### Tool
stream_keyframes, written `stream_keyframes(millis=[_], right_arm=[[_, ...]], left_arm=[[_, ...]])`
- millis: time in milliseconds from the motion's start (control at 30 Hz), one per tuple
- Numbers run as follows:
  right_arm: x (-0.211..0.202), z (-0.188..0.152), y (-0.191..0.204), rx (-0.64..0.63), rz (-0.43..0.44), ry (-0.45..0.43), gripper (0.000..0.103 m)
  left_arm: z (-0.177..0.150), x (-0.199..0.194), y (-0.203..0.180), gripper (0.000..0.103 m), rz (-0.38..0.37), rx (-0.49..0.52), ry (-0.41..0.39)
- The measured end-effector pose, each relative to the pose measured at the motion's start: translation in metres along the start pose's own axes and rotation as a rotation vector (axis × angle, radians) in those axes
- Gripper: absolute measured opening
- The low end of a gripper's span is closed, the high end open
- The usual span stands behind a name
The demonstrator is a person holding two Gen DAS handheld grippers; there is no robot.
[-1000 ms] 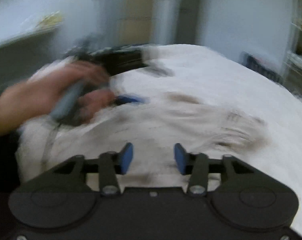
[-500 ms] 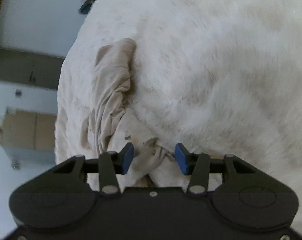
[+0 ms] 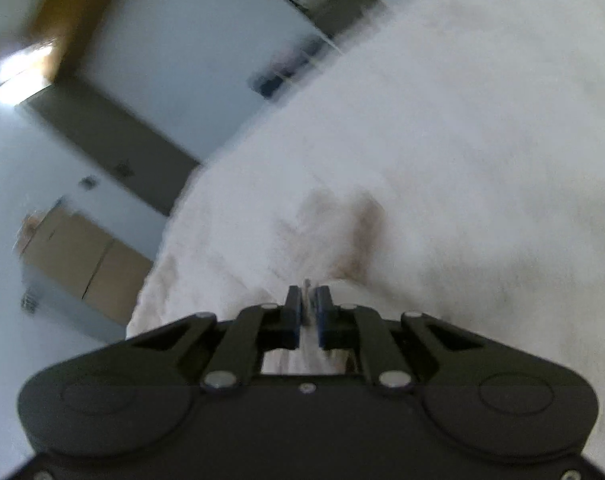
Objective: Fold clothes
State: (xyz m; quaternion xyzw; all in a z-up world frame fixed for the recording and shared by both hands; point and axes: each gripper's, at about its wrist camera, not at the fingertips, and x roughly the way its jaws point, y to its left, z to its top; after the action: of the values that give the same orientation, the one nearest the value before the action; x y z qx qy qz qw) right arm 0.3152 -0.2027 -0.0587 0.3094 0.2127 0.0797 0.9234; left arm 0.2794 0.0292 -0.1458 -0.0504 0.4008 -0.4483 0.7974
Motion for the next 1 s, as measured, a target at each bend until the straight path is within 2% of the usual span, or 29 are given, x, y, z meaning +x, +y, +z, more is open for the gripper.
stream_keyframes(millis=[67,100,133,167,267,300,367,400,433,467,500,533,567,600,633,700,767,800,867,1000], right_arm=[[-0.020,0.008,0.050,-0.286,0.115,-0.113,0.005],[-0.025,0.008,0.063,-0.364,0.155,-0.132,0.005],[-0.031,0.005,0.084,-0.509,0.218,-0.122,0.006],[-0.032,0.001,0.101,-0.620,0.251,-0.061,0.007],[-0.022,-0.005,0.102,-0.668,0.242,0.084,0.015],[-0.022,-0.005,0.099,-0.664,0.233,0.096,0.019],[-0.021,-0.004,0.078,-0.611,0.171,0.121,0.032],[-0.022,-0.004,0.068,-0.581,0.133,0.123,0.039],[-0.022,-0.003,0.057,-0.552,0.096,0.124,0.043],[-0.018,-0.005,0.052,-0.536,0.056,0.132,0.044],[-0.018,-0.006,0.049,-0.532,0.031,0.136,0.047],[-0.016,-0.011,0.048,-0.542,0.003,0.142,0.050],[-0.014,-0.017,0.047,-0.554,-0.026,0.148,0.051],[-0.012,-0.022,0.046,-0.565,-0.055,0.154,0.055],[-0.010,-0.023,0.046,-0.567,-0.060,0.156,0.062],[-0.005,-0.034,0.047,-0.541,-0.065,0.175,0.065],[0.006,-0.044,0.039,-0.412,0.012,0.214,0.065],[0.010,-0.046,0.036,-0.381,0.021,0.226,0.065],[0.023,-0.051,0.032,-0.323,-0.002,0.267,0.065],[0.025,-0.051,0.030,-0.292,-0.032,0.280,0.065]], left_arm=[[0.000,0.002,-0.003,0.084,-0.006,0.023,-0.004],[0.001,0.001,-0.004,0.082,-0.013,0.031,-0.006],[0.004,-0.004,-0.001,0.082,-0.036,0.030,-0.011],[0.007,-0.011,0.003,0.082,-0.063,0.025,-0.017],[0.015,-0.050,0.025,0.082,-0.174,-0.015,-0.069],[0.016,-0.068,0.035,0.083,-0.190,-0.028,-0.116],[0.015,-0.092,0.047,0.084,-0.164,-0.067,-0.204],[0.012,-0.104,0.058,0.087,-0.142,-0.122,-0.266],[0.010,-0.117,0.074,0.089,-0.106,-0.214,-0.349],[0.007,-0.122,0.080,0.090,-0.071,-0.264,-0.395],[0.003,-0.130,0.088,0.090,-0.007,-0.334,-0.464],[0.002,-0.133,0.087,0.091,0.023,-0.337,-0.484],[-0.001,-0.138,0.084,0.097,0.120,-0.335,-0.545],[-0.002,-0.139,0.078,0.103,0.193,-0.303,-0.569],[-0.003,-0.139,0.071,0.103,0.288,-0.256,-0.573],[-0.003,-0.138,0.070,0.103,0.355,-0.257,-0.536],[-0.002,-0.130,0.076,0.103,0.407,-0.316,-0.445],[0.000,-0.126,0.079,0.103,0.437,-0.351,-0.387],[0.002,-0.120,0.078,0.103,0.470,-0.371,-0.344],[-0.001,-0.124,0.078,0.103,0.473,-0.367,-0.336]])
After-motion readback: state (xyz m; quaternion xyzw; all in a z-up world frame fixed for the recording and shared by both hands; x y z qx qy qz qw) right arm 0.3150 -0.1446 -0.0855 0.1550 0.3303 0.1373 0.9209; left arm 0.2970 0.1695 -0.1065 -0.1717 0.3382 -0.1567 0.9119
